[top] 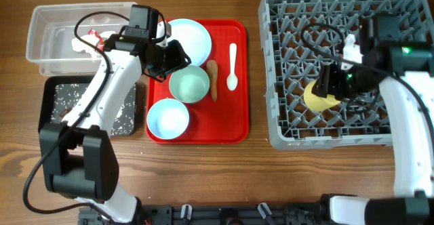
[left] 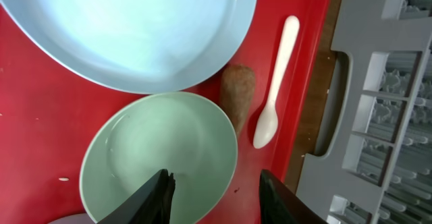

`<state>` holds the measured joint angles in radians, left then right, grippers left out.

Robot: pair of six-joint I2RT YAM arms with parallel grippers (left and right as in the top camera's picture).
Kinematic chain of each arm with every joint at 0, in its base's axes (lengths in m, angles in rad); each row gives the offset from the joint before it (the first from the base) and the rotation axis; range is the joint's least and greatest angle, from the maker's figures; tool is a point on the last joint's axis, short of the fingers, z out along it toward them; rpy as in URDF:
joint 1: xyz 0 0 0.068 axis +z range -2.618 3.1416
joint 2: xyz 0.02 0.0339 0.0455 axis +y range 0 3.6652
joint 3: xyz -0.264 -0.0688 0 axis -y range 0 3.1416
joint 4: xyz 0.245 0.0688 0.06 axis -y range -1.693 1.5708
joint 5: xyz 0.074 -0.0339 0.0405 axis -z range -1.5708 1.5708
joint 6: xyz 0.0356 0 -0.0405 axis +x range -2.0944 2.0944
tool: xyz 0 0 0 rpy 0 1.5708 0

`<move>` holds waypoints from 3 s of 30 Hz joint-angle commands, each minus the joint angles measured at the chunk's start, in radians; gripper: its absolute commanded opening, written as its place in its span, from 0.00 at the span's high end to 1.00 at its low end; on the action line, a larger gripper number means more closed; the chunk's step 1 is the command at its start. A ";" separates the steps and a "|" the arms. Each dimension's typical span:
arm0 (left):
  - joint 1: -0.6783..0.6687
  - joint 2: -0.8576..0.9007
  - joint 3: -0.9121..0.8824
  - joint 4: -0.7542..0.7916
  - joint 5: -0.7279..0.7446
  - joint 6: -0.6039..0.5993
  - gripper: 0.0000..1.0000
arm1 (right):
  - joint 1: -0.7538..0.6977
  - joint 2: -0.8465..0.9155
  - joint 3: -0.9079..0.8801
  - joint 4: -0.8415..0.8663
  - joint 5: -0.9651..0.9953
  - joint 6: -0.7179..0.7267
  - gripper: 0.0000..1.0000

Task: Sort waste into correct bins and load items into the dishwasher rack
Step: 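Lower the yellow cup into the dish rack and release it, then reach the right gripper to the green bowl and grasp it, then carry the green bowl into the dish rack and release it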

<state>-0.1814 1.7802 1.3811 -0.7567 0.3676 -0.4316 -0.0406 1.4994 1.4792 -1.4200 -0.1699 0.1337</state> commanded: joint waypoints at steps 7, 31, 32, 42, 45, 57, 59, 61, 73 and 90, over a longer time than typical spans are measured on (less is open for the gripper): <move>0.000 -0.018 0.009 -0.005 -0.029 0.009 0.58 | 0.005 0.284 0.005 0.024 0.073 0.026 0.55; -0.113 -0.018 0.009 -0.002 -0.202 0.087 0.57 | 0.088 0.153 0.229 0.143 -0.114 -0.003 0.22; -0.118 -0.018 0.009 0.004 -0.206 0.087 0.57 | 0.128 0.153 0.228 0.186 -0.158 -0.001 0.22; 0.085 -0.116 0.042 -0.085 -0.206 0.008 0.56 | 0.535 0.314 0.227 0.491 0.010 0.339 0.40; 0.179 -0.139 0.042 -0.101 -0.205 0.003 0.56 | 0.595 0.415 0.227 0.542 0.013 0.387 0.45; 0.426 -0.140 0.041 -0.207 -0.206 -0.025 0.53 | 0.684 0.696 0.227 0.628 -0.016 0.445 0.59; 0.425 -0.140 0.041 -0.207 -0.205 -0.025 0.52 | 0.684 0.697 0.227 0.643 -0.024 0.444 0.62; 0.426 -0.140 0.041 -0.207 -0.205 -0.025 0.51 | 0.686 0.703 0.227 0.662 -0.027 0.443 0.67; 0.426 -0.140 0.041 -0.210 -0.205 -0.025 0.28 | 0.690 0.705 0.229 0.661 -0.048 0.442 0.96; 0.426 -0.140 0.041 -0.209 -0.205 -0.025 0.00 | 0.398 0.276 0.245 0.620 1.049 0.366 0.96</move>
<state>0.2424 1.6573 1.4078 -0.9653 0.1680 -0.4587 0.3794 1.7115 1.7397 -0.8139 0.4473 0.5323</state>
